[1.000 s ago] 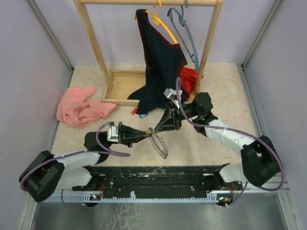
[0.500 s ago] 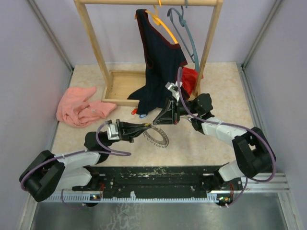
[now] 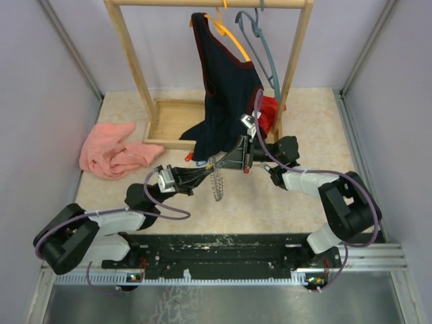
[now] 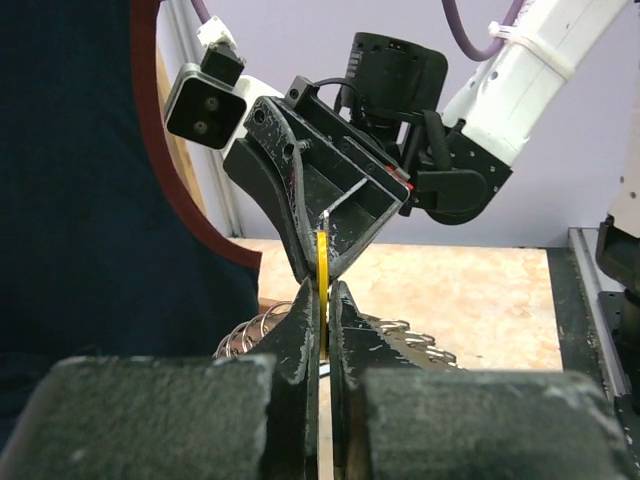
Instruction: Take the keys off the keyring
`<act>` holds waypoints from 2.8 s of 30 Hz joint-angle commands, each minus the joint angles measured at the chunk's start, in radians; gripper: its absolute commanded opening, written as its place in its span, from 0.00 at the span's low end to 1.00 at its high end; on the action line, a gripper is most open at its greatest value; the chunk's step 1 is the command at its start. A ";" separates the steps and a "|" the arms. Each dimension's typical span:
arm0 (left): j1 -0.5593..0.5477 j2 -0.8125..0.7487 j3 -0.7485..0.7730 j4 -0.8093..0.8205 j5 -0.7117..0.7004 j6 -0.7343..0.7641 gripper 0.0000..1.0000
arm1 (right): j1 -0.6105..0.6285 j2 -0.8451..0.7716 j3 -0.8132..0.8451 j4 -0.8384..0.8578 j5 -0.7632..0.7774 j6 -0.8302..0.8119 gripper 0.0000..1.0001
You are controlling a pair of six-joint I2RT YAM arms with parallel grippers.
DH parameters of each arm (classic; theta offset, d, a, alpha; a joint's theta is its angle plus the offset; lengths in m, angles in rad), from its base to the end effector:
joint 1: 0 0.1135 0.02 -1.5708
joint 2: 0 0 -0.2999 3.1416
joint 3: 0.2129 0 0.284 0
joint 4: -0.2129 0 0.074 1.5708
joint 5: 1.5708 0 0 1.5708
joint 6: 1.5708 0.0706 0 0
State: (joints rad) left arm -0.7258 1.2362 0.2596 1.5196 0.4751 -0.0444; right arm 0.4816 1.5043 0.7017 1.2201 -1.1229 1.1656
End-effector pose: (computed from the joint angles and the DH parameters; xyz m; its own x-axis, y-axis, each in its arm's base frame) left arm 0.1609 -0.1859 0.2710 0.3469 -0.3606 -0.8658 0.8994 0.3896 0.1981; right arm 0.2645 0.2100 0.2972 -0.7138 0.0760 -0.6962 -0.6972 -0.1718 0.6960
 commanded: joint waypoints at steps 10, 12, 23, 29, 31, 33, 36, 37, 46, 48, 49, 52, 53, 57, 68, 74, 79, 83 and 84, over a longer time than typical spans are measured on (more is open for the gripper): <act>-0.014 0.080 0.075 0.271 -0.133 0.042 0.00 | -0.028 0.029 -0.065 0.185 0.195 0.201 0.00; -0.015 0.074 0.071 0.271 -0.148 0.037 0.00 | -0.042 0.025 -0.076 0.159 0.215 0.207 0.00; -0.012 0.034 0.075 0.271 -0.230 -0.021 0.00 | -0.051 0.026 -0.077 0.190 0.200 0.180 0.00; -0.011 -0.003 0.069 0.266 -0.247 -0.046 0.00 | -0.052 0.021 -0.072 0.203 0.174 0.108 0.00; -0.009 -0.018 0.072 0.241 -0.252 -0.057 0.00 | -0.052 0.016 -0.065 0.205 0.154 0.073 0.00; -0.009 -0.037 0.083 0.194 -0.248 -0.066 0.00 | -0.051 0.008 -0.056 0.203 0.133 0.035 0.00; -0.009 -0.064 0.109 0.107 -0.241 -0.082 0.00 | -0.052 0.000 -0.042 0.210 0.099 -0.005 0.00; -0.009 -0.071 0.117 0.082 -0.238 -0.088 0.00 | -0.052 -0.003 -0.039 0.216 0.091 -0.010 0.00; -0.007 -0.106 0.159 -0.089 -0.200 -0.109 0.00 | -0.052 -0.023 -0.019 0.230 0.023 -0.084 0.00; -0.005 -0.111 0.166 -0.119 -0.177 -0.107 0.00 | -0.051 -0.037 0.003 0.212 -0.039 -0.148 0.00; -0.003 -0.113 0.172 -0.135 -0.162 -0.106 0.00 | -0.052 -0.048 0.015 0.193 -0.069 -0.192 0.05; -0.001 -0.120 0.182 -0.169 -0.124 -0.110 0.00 | -0.052 -0.118 0.062 -0.058 -0.147 -0.450 0.21; 0.001 -0.124 0.184 -0.176 -0.114 -0.113 0.00 | -0.052 -0.153 0.085 -0.226 -0.150 -0.595 0.28; 0.010 -0.127 0.190 -0.188 -0.072 -0.144 0.00 | -0.050 -0.204 0.296 -1.099 -0.115 -1.302 0.42; 0.023 -0.071 0.229 -0.161 0.064 -0.221 0.00 | -0.038 -0.139 0.475 -1.526 -0.156 -1.892 0.44; 0.028 -0.050 0.238 -0.154 0.096 -0.234 0.00 | -0.024 -0.135 0.459 -1.517 -0.194 -1.906 0.35; 0.032 -0.027 0.242 -0.133 0.109 -0.248 0.00 | -0.020 -0.145 0.456 -1.549 -0.203 -1.933 0.26; 0.035 -0.022 0.241 -0.128 0.112 -0.252 0.00 | -0.019 -0.156 0.463 -1.616 -0.209 -1.994 0.25; 0.037 -0.021 0.240 -0.128 0.112 -0.254 0.00 | -0.018 -0.157 0.465 -1.630 -0.210 -2.002 0.25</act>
State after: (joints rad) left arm -0.6979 1.2148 0.4633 1.3243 0.5728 -0.2790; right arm 0.4515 1.3823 1.1263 -0.3534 -1.2873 -0.7513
